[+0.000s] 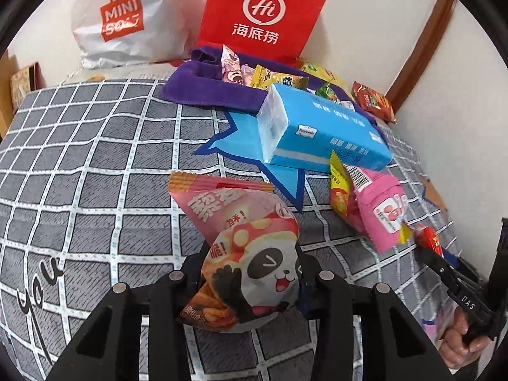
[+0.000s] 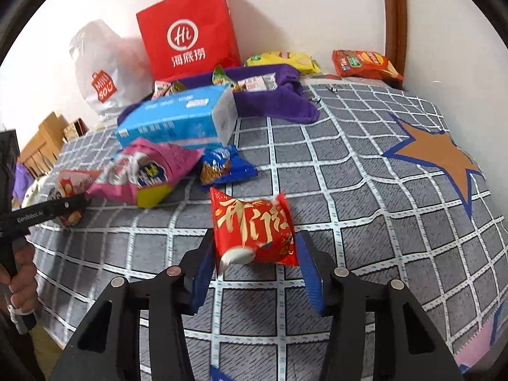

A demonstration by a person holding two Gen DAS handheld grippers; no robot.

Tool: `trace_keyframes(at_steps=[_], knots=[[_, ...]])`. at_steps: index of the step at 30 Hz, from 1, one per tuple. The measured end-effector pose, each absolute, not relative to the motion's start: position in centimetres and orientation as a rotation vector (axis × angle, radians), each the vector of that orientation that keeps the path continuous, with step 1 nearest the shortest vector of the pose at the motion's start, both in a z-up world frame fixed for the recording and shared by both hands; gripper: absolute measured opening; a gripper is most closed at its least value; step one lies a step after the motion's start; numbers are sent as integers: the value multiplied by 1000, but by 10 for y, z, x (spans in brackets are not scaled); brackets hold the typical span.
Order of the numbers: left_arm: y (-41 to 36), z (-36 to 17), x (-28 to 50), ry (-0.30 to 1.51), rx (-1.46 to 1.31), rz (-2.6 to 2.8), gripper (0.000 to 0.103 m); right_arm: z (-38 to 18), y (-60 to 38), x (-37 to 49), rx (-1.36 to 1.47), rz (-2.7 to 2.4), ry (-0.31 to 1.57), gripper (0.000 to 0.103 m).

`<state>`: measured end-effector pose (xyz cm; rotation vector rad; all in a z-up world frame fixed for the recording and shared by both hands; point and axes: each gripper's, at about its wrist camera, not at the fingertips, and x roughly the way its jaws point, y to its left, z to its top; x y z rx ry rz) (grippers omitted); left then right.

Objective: Organize snacks
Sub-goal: 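Grasp the red gold-lettered packet with the right gripper while the left gripper lifts the panda bag, then carry the panda bag and red packet over the purple towel with both grippers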

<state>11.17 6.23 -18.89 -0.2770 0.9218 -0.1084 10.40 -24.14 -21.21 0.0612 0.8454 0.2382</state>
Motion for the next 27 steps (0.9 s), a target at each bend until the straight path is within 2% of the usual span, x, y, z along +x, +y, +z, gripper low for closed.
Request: trace_keyframes(at_steps=[2, 3, 6, 9, 27], knots=[[64, -185, 109, 927, -285, -110, 39, -204, -242, 100, 73, 245, 829, 41], [65, -183, 108, 931, -283, -113, 39, -202, -242, 99, 80, 248, 833, 33], [63, -171, 106, 923, -277, -135, 39, -197, -240, 97, 77, 243, 838, 33], [60, -163, 105, 911, -265, -136, 39, -199, -238, 100, 56, 225, 841, 27], [37, -111, 119, 867, -283, -254, 39, -139, -236, 102, 97, 233, 753, 26]])
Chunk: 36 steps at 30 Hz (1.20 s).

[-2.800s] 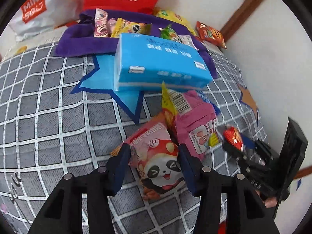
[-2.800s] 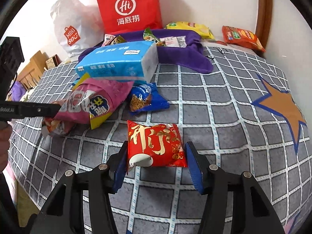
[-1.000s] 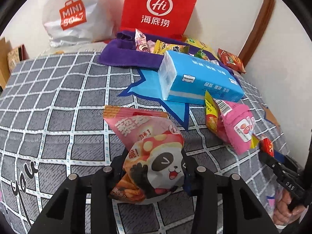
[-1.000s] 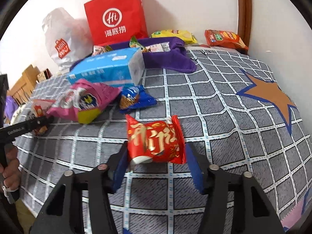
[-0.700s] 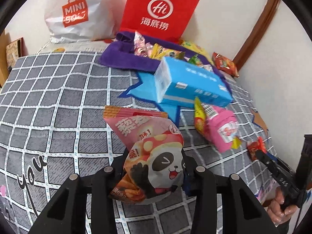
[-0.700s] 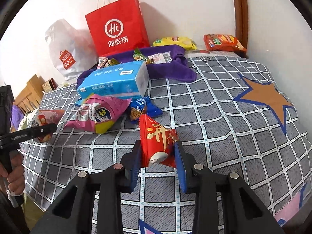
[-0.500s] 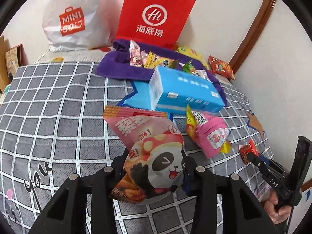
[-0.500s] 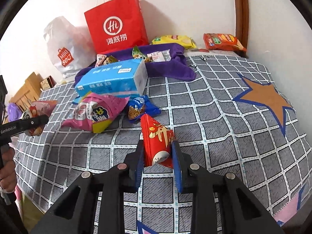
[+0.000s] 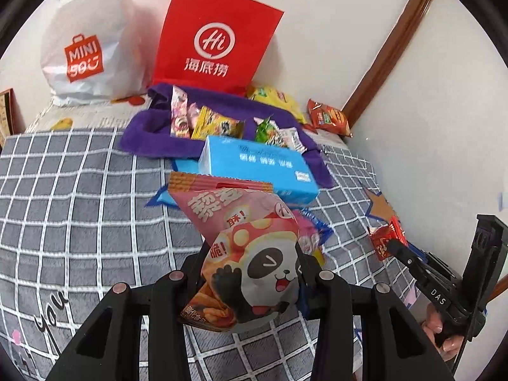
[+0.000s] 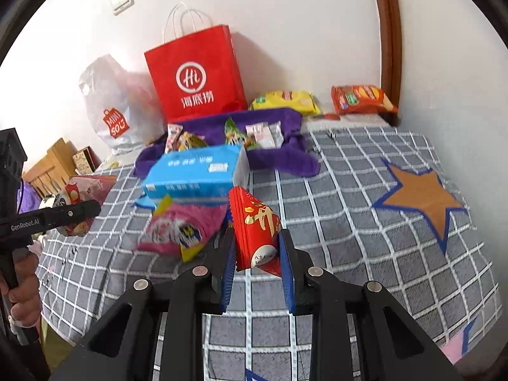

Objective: Organize snacks
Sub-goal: 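Carry the panda bag and red packet over the purple towel with both grippers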

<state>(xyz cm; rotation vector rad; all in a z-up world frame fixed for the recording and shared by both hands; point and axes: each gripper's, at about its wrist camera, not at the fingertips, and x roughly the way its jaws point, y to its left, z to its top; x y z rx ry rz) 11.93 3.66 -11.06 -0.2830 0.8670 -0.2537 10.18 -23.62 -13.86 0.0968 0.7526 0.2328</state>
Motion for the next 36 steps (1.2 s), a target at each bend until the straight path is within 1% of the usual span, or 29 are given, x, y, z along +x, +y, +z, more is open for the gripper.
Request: trace_keyframes(at_steps=[7, 13, 27, 36], knots=[[34, -94, 133, 843, -262, -255, 39, -110, -231, 119, 122, 231, 702, 26], [30, -82, 147, 839, -244, -273, 39, -95, -222, 139, 141, 239, 695, 26], [29, -57, 172, 811, -230, -305, 39, -81, -209, 172, 154, 250, 707, 26], [30, -56, 189, 798, -197, -310, 39, -70, -198, 193, 129, 250, 692, 26]])
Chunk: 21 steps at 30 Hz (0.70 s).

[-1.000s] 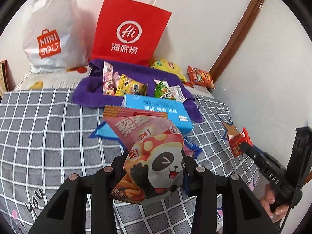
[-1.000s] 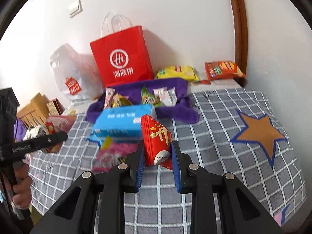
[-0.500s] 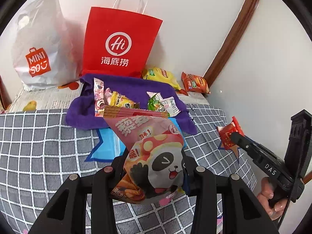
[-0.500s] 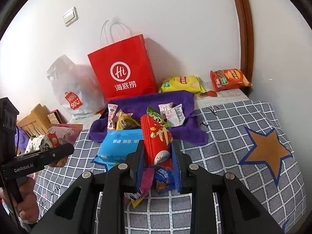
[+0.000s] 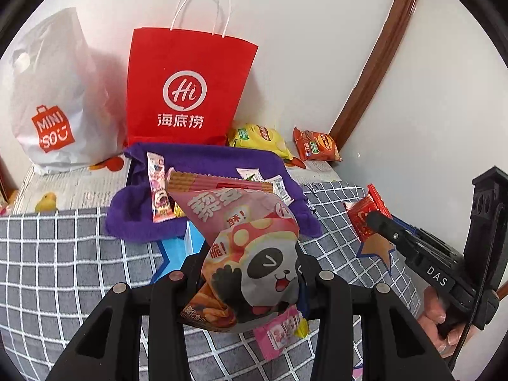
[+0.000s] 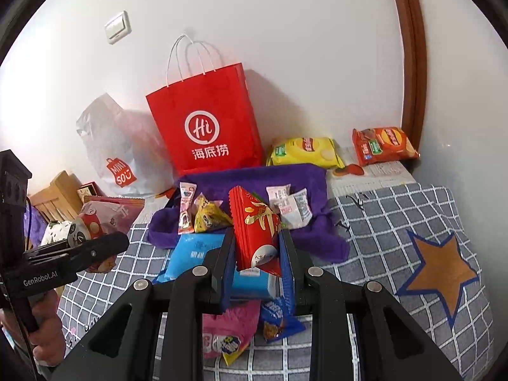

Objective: Organize snacks
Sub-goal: 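Carry the panda bag and red packet over the purple towel with both grippers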

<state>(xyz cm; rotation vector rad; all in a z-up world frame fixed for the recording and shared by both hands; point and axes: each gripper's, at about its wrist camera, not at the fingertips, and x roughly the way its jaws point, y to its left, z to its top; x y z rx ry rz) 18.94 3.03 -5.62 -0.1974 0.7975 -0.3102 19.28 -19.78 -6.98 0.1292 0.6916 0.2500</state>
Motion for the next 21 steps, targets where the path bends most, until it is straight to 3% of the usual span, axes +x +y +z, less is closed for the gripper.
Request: trace_keyframes(at_steps=[21], knots=[[51, -52, 265, 798, -224, -283, 39, -65, -165, 297, 125, 253, 738, 26]])
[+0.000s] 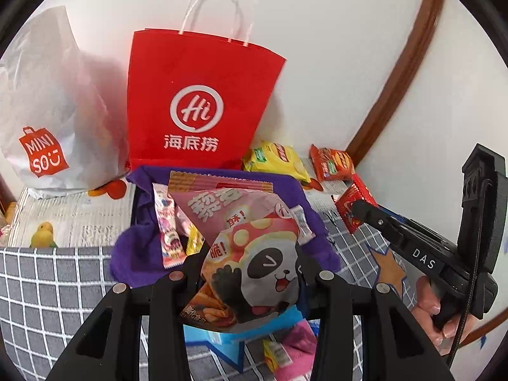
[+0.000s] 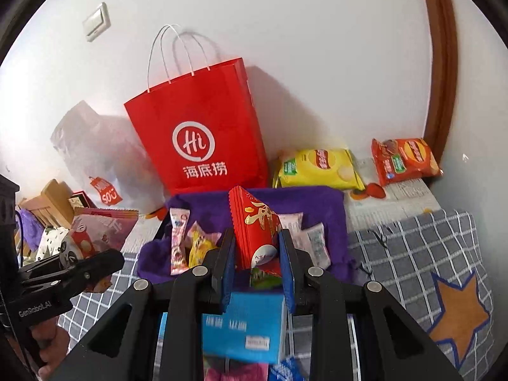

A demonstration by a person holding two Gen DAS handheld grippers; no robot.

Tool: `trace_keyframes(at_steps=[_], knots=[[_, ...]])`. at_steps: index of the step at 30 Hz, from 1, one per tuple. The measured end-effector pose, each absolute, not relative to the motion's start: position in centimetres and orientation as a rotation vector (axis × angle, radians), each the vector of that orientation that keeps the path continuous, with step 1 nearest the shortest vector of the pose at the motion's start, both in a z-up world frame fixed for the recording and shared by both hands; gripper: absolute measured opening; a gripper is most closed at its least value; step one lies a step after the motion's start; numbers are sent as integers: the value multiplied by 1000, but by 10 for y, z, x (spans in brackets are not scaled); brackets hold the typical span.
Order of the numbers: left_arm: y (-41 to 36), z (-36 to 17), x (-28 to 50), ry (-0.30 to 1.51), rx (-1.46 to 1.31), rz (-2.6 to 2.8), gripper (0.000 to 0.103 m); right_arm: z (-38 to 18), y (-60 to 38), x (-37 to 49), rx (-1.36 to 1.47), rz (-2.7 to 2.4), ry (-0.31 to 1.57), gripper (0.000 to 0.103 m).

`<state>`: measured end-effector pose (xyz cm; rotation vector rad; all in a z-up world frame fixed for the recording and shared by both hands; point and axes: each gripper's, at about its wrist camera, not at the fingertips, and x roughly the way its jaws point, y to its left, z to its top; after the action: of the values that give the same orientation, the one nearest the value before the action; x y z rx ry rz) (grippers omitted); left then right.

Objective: Organize snacks
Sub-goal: 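Carry the panda bag and red packet over the purple towel with both grippers, then open both grippers to drop the panda bag and red packet onto the towel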

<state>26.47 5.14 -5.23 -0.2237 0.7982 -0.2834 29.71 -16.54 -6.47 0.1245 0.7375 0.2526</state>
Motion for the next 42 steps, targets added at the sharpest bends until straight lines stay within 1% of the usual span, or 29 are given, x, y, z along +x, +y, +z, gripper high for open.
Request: trace_keyframes(at_steps=[5, 13, 16, 20, 22, 35, 40, 41, 42], knots=[[61, -49, 292, 791, -228, -239, 39, -58, -154, 326, 93, 233, 702, 26], [65, -51, 336, 801, -262, -222, 39, -60, -150, 371, 90, 250, 718, 26], [66, -58, 353, 810, -274, -205, 39, -73, -150, 387, 62, 258, 738, 26], [71, -75, 371, 836, -301, -202, 39, -104, -151, 408, 40, 259, 822, 26], [72, -83, 378, 874, -290, -185, 39, -113, -151, 411, 12, 250, 827, 26], [92, -98, 384, 912, -304, -143, 39, -165, -138, 431, 0, 288, 993, 26], [89, -109, 390, 940, -311, -148, 39, -171, -133, 430, -28, 293, 1013, 29], [88, -112, 391, 949, -315, -150, 39, -171, -132, 430, -31, 297, 1013, 31], [87, -114, 392, 957, -322, -155, 39, -170, -131, 429, -32, 308, 1019, 38]])
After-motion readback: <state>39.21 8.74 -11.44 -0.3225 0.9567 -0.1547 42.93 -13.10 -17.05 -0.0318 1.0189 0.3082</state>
